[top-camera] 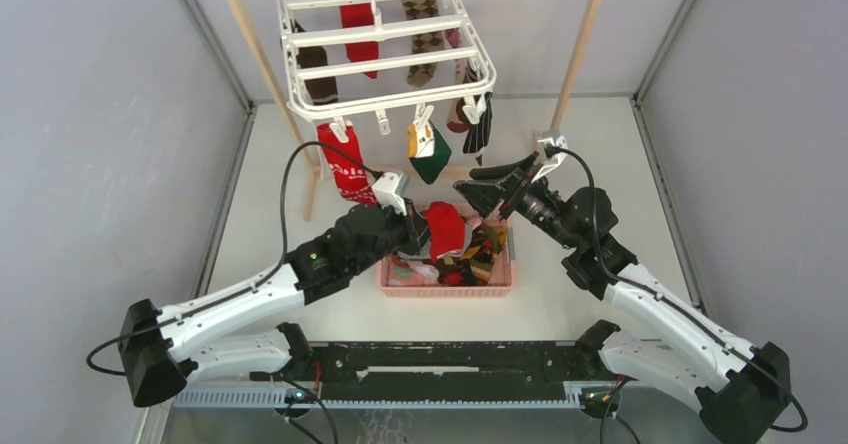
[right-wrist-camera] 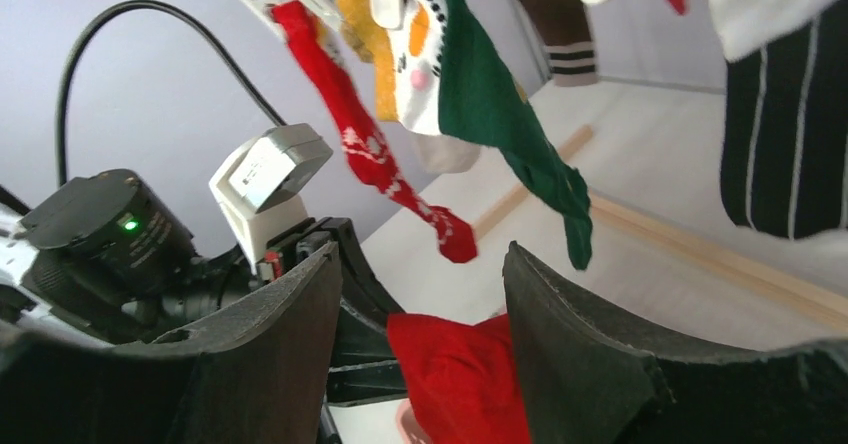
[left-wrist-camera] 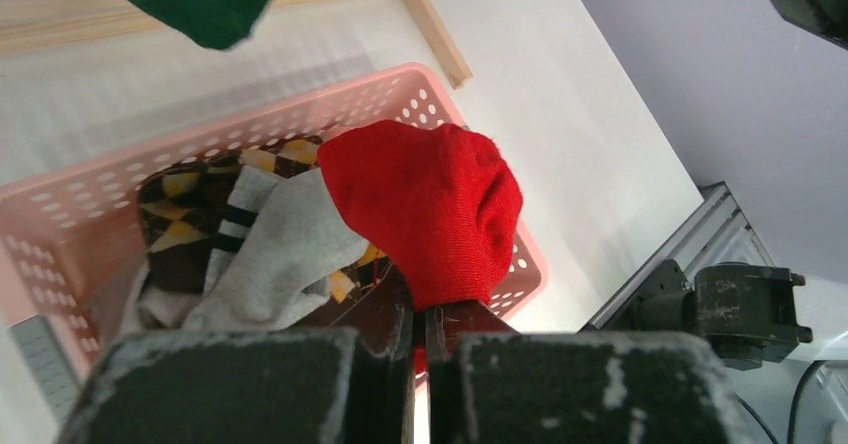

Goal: Remove the socks clipped to the hanger
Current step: Place the sock in the bin.

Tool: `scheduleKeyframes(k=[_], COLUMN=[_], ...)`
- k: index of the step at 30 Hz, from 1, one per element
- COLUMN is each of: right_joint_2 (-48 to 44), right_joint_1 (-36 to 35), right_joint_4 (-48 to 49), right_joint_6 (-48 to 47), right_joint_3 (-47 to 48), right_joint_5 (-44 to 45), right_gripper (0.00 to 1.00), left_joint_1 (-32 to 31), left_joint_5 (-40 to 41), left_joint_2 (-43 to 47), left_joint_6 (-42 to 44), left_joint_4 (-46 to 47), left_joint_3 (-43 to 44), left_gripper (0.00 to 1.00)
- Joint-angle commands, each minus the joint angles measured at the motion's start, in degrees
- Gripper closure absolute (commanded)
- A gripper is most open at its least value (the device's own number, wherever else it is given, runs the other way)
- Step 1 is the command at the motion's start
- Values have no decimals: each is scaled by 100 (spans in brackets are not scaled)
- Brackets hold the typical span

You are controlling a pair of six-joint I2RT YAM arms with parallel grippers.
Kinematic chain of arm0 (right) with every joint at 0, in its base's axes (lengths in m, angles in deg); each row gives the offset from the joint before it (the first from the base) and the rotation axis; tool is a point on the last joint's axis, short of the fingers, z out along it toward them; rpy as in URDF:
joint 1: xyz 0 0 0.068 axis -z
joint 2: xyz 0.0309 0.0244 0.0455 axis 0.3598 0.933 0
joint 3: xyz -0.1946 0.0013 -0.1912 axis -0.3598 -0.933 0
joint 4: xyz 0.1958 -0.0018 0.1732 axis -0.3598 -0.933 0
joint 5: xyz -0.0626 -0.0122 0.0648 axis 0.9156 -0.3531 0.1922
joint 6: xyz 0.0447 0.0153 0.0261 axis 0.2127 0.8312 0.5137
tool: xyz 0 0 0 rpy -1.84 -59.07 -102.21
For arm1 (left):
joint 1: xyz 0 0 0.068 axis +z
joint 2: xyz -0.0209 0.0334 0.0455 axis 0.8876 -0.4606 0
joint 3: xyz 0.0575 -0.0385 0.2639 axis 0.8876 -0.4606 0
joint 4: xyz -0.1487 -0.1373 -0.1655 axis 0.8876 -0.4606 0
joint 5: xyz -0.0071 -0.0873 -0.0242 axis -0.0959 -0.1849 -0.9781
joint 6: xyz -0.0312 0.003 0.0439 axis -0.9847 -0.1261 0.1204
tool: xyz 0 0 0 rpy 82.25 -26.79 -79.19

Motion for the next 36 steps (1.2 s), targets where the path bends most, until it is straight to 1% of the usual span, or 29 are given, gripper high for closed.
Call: scheduleKeyframes(k=[1,4,9,11,13,17,20,21,25,26,27,31,32,36], right_joint_2=[-288,-397,-491,-495,-482,-412,-254,-168,301,414,515,904,1016,1514], right_joint_1=[206,355,589,687,769,986,1197,1280,1477,1512,1539,1607,1627,1751], right_joint_4=[-446,-546,-637,-637,-646,-634,-456,-301,180,274,385,921,1064,1497], right_joint_6=[-170,-102,12,48,67,76,145,166,157,140,114,-242,-326,-500], right_joint_3=[-157,-326,-558,-608,-633,-652,-652,-648,-527,-462,-413,-220,-155,223], right_joint_5=[240,215,205,172,161,143,11,-87,-354,-404,-440,-420,-450,-789], right_gripper=[32,32,32,32,32,32,31,31,31,31,31,31,31,32], left_joint_1=[-132,-153,-209,-239,-242,-245,-248,-247,-249,-247,-242,-246,-242,-243], left_joint_5=[55,8,-60,-58,-52,62,215,248,347,360,369,422,445,528], left_joint_2=[-242,-471,-735,-812,-863,-920,-886,-860,-788,-778,-745,-608,-567,-331], left_joint_6=[-211,-283,-380,-414,-466,-539,-550,-539,-459,-443,-428,-388,-381,-337], left_joint_4=[829,1100,1236,1237,1238,1157,1071,1051,909,871,835,748,706,500], left_joint_3=[7,-106,-243,-317,-414,-573,-646,-651,-590,-571,-557,-555,-558,-547], left_gripper=[97,97,96,92,84,54,35,32,16,10,8,6,1,0])
